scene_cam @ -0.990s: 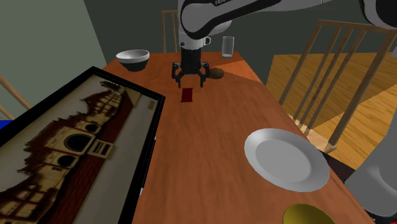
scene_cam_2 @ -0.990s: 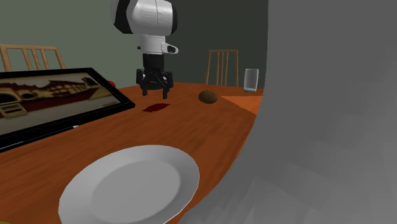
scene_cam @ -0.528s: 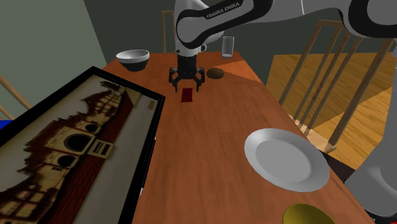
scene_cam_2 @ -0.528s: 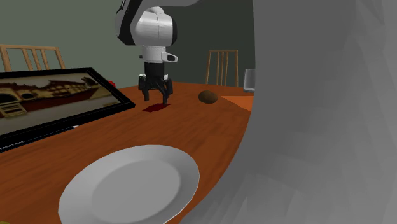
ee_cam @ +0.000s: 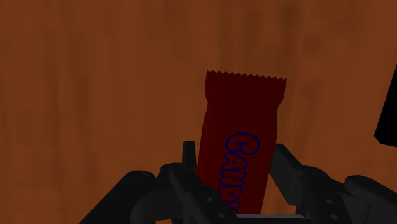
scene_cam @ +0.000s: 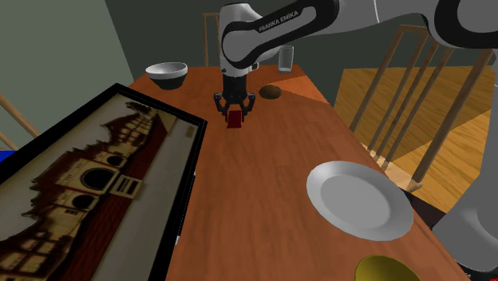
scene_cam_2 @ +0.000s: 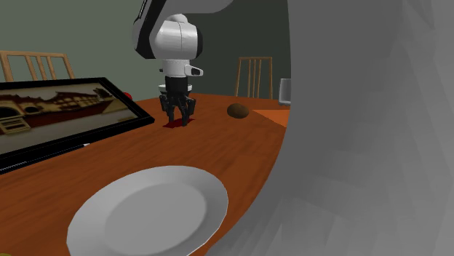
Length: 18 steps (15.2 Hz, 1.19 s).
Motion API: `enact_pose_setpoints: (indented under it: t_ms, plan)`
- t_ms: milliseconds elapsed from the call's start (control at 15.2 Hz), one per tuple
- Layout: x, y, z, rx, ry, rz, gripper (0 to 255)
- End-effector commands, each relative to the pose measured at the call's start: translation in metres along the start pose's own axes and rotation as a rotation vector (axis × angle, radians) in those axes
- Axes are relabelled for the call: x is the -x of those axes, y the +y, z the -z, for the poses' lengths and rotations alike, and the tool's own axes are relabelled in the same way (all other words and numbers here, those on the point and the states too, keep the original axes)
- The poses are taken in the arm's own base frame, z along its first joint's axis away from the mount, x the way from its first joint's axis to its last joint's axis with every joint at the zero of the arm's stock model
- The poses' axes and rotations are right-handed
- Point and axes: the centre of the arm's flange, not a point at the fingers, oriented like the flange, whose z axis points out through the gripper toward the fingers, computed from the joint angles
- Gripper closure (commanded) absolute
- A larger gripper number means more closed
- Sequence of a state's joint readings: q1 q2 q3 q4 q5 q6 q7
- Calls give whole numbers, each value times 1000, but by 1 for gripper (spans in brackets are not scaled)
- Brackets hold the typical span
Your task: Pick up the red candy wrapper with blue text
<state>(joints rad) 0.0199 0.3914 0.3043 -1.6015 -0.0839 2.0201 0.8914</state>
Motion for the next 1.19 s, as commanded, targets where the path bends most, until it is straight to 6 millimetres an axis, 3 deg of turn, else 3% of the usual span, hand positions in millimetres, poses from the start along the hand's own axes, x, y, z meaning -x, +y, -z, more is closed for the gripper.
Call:
enact_pose_setpoints:
  t_ms: [0, 330, 1122]
  plan:
    - [0, 0, -1, 1, -1, 0, 255]
    - [0, 0, -1, 1, -1, 0, 255]
    - [0, -3, 62, 1, -1, 0, 255]
